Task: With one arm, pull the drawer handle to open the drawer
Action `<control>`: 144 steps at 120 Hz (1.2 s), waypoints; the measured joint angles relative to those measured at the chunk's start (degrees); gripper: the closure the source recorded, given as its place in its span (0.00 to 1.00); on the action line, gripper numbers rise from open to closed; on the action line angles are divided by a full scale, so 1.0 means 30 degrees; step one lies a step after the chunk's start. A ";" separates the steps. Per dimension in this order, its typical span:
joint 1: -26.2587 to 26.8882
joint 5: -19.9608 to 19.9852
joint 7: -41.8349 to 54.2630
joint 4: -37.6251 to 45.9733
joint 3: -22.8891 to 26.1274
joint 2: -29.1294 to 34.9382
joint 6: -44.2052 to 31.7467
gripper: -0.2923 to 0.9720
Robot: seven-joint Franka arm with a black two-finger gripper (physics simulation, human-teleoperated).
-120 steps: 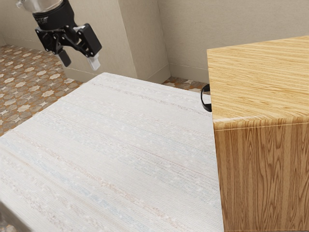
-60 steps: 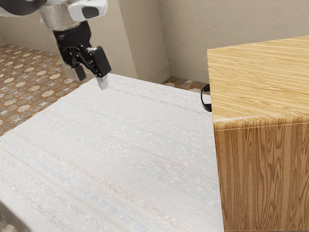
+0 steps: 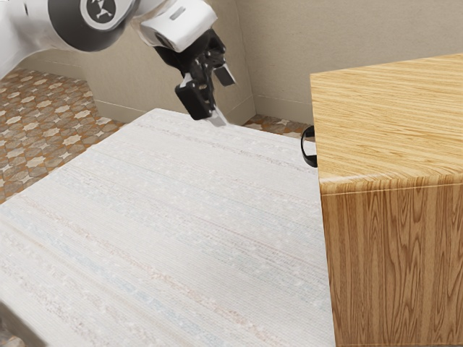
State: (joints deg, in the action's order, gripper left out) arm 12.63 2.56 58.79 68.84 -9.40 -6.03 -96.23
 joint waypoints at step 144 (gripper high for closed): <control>-0.1451 0.5957 2.3531 0.8449 0.1630 0.3255 -0.6380 0.29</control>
State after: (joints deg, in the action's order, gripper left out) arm 8.28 20.43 129.38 94.18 -4.51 3.73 -115.37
